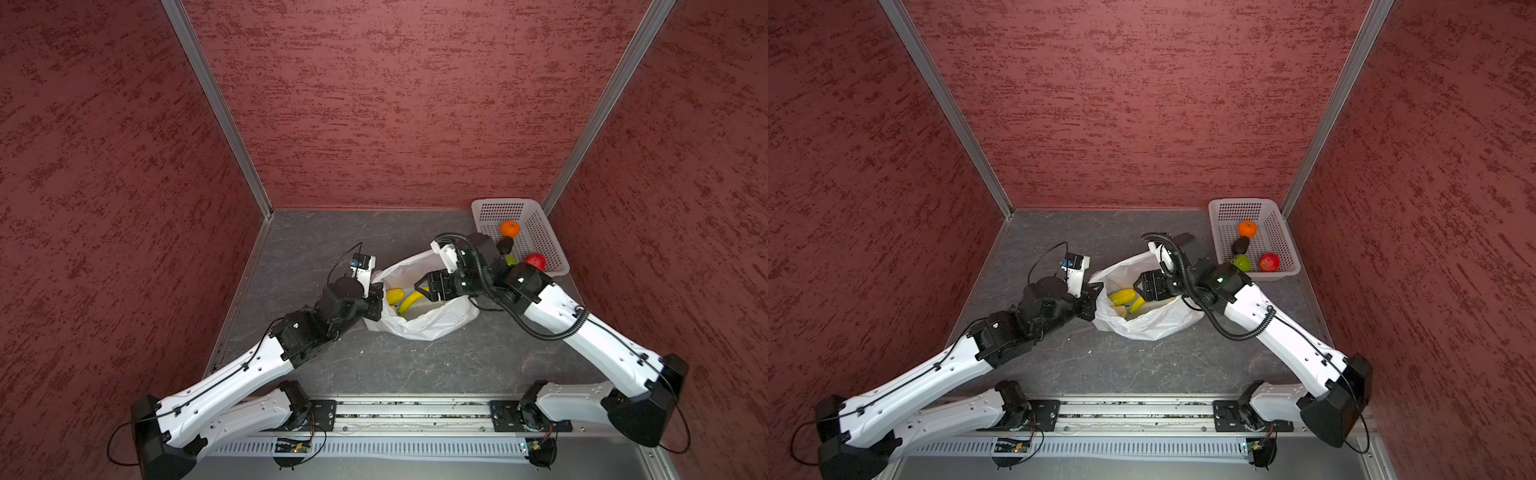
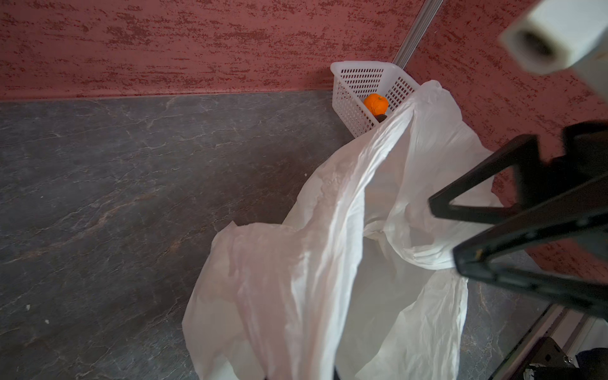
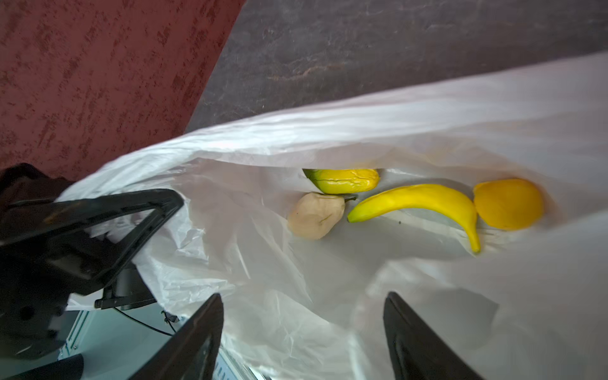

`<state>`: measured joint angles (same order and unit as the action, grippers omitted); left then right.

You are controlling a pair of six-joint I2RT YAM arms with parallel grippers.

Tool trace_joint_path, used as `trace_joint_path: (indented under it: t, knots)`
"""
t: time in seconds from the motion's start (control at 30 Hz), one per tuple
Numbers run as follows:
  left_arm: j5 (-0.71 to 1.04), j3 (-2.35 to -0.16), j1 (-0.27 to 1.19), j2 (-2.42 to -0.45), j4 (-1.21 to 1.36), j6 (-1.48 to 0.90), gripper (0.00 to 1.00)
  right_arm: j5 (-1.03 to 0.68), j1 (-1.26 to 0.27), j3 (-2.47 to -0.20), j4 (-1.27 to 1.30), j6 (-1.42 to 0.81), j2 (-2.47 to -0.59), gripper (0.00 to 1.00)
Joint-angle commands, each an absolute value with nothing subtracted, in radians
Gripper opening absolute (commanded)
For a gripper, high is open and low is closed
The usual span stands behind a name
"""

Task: Untie the knot of the plastic bag and take out the fruit
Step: 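Move the right gripper back over the bag opening toward the banana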

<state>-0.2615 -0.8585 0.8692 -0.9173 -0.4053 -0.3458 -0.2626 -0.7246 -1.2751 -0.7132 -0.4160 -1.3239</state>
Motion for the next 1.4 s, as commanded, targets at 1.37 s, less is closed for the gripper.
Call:
trace_joint_path:
  t: [1.37]
  knots:
    - [-0.162,-0.905,0.926,-0.973,-0.542,-0.524,0.0,0.023,-0.963,-1.049,-0.609,-0.391,-1.177,0.98]
